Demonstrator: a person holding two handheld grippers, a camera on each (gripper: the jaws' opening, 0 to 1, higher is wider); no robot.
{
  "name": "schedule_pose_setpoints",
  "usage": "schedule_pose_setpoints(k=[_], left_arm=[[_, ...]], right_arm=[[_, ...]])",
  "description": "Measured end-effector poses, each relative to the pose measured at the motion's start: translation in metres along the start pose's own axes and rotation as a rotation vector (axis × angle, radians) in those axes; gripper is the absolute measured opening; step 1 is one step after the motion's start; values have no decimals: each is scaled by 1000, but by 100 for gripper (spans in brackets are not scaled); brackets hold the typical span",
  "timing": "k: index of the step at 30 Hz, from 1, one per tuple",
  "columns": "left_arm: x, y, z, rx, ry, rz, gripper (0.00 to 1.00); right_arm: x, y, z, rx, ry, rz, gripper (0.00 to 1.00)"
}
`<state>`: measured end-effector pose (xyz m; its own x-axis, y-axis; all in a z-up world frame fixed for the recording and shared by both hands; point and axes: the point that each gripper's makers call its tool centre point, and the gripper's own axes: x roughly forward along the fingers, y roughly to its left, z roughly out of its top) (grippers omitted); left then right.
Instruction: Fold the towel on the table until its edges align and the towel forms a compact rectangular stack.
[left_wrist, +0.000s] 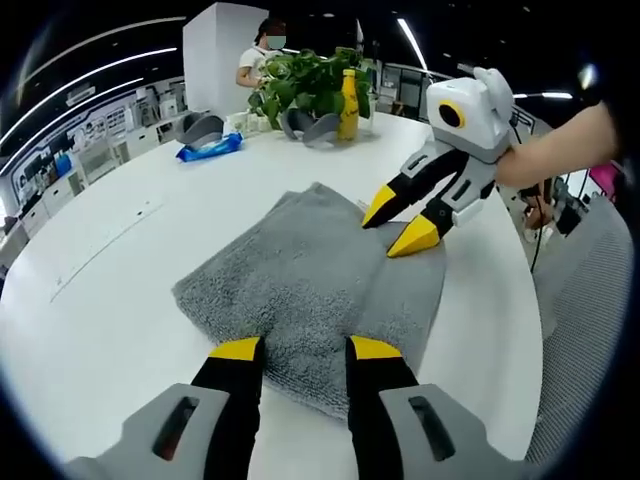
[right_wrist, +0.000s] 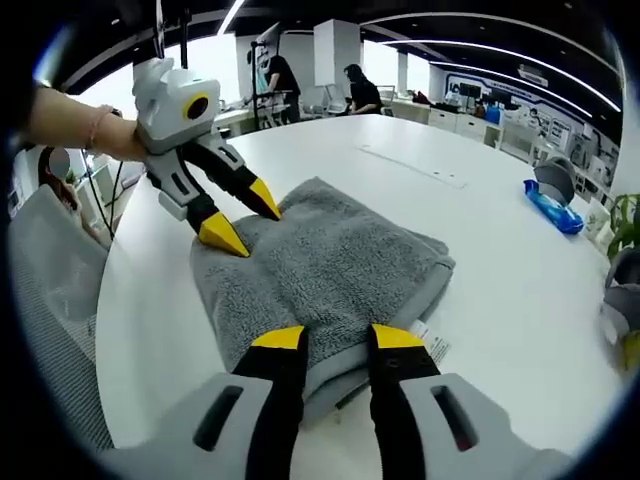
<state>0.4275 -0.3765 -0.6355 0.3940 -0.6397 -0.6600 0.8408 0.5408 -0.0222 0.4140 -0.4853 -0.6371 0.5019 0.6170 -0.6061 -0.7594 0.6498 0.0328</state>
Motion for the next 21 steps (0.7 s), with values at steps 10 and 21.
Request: schedule_pose_setpoints(k=[10, 21], left_arm=[[-40, -36, 32, 184, -213, -9, 68], [-153, -29, 32, -17, -383, 214, 100]], right_arm=[[-33, 17, 11, 61, -137, 9, 77], [-114, 37, 14, 107, -219, -91, 99]])
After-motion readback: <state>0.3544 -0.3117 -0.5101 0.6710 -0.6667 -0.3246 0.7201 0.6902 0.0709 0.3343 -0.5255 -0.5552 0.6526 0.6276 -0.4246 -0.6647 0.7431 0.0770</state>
